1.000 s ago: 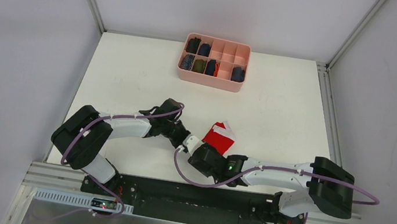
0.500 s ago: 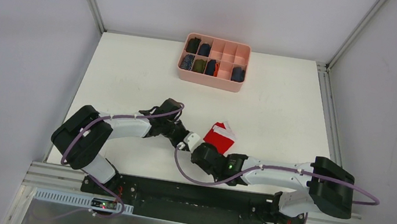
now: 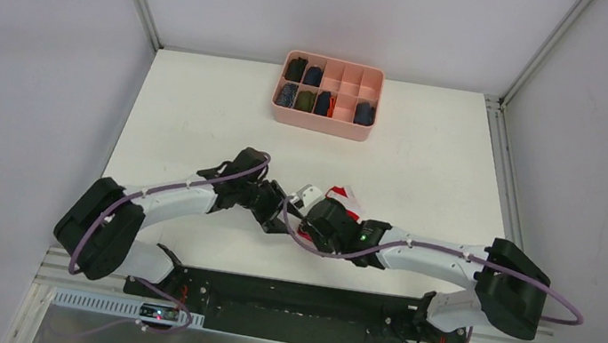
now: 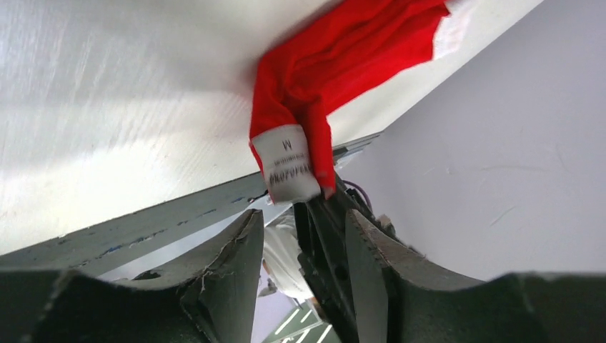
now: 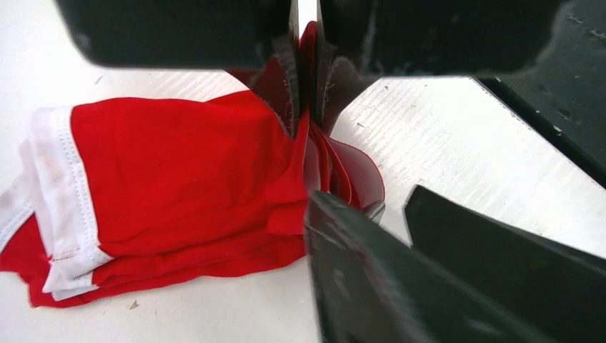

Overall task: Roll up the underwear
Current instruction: Roll the underwear to the center of the board.

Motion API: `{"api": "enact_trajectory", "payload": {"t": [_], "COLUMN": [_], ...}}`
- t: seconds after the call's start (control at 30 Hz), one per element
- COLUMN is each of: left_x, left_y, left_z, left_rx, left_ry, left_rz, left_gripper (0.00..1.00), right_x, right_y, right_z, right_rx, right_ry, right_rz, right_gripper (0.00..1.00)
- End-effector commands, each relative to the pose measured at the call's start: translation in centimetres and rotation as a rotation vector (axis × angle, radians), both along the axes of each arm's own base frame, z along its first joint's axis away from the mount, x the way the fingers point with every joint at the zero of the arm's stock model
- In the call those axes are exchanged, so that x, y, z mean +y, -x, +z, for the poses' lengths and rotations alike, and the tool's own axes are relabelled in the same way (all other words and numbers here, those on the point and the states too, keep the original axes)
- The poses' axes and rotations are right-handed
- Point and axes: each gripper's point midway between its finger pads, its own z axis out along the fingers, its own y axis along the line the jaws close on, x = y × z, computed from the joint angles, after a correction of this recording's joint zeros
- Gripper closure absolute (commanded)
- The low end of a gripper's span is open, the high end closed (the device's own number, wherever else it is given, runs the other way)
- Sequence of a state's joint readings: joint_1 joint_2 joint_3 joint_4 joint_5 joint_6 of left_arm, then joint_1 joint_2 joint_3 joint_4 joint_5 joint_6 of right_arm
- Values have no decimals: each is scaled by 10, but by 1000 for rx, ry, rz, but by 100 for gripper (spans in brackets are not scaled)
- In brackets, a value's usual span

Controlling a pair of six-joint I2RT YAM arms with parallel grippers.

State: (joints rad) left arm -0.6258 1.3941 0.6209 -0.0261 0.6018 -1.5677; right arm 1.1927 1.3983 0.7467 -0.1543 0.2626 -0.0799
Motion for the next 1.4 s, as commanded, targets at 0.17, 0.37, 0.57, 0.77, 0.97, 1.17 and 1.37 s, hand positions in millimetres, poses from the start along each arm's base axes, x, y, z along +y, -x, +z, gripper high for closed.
{"api": "enact_trajectory", "payload": {"t": [0.17, 0.37, 0.57, 0.77, 0.97, 1.17, 1.37], "left_x": [24, 10, -8, -23, -22, -14, -19], "left_y": [2, 1, 0, -6, -5, 4, 3], "left_z": [2, 7, 6, 4, 7, 6, -4], "left_rx": [-39, -44, -34, -27, -59, -89, -62], "left_ry": [-81, -65, -54, -39, -35, -56, -61], "left_rz": [67, 0, -88, -146, -163, -210, -248], "left_gripper": [62, 100, 100, 100, 100, 100, 100], "right_x": [6, 6, 6, 7, 3, -6, -11], "right_y": [9, 9, 11, 9, 2, -1, -8], "right_z": [3, 4, -8, -15, -23, -26, -22], "right_rx": [299, 497, 655, 725, 825, 783, 722], "right_ry": [-170, -260, -253, -272, -309, -302, -344], "right_rz": [-39, -79, -96, -153, -247, -306, -369], "right_gripper": [100, 100, 100, 100, 100, 100, 100]}}
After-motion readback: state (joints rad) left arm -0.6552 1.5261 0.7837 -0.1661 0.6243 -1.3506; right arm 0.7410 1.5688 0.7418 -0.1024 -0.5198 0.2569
